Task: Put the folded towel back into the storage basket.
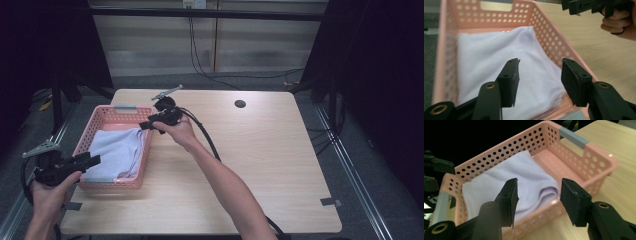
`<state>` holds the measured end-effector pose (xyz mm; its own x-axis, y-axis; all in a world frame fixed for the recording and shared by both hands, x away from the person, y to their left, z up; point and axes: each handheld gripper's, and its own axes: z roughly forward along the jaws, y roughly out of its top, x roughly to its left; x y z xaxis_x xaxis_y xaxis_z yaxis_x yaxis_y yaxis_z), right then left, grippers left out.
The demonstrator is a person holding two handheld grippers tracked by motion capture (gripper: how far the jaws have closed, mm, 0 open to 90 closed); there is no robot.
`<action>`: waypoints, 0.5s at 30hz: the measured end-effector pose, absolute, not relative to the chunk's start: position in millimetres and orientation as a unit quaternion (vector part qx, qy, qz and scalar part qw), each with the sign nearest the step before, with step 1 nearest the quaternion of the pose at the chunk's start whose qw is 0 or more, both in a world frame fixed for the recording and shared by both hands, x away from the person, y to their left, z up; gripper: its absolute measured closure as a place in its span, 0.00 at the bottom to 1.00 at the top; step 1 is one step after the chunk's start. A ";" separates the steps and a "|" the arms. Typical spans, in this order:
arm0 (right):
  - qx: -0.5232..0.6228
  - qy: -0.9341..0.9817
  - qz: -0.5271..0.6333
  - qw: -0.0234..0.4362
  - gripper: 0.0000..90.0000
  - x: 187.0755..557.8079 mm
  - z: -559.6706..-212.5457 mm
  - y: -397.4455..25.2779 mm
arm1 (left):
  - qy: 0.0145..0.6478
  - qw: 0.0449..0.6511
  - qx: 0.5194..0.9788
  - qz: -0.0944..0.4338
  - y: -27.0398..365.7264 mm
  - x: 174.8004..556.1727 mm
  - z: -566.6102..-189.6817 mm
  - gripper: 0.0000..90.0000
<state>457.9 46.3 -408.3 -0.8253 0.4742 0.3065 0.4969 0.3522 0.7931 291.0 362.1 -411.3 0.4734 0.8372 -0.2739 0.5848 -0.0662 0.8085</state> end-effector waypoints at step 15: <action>-0.301 -0.817 -0.488 -0.057 0.53 410.1 -389.0 -55.0 | 0.433 0.468 0.762 0.113 266.6 300.2 -407.3 0.42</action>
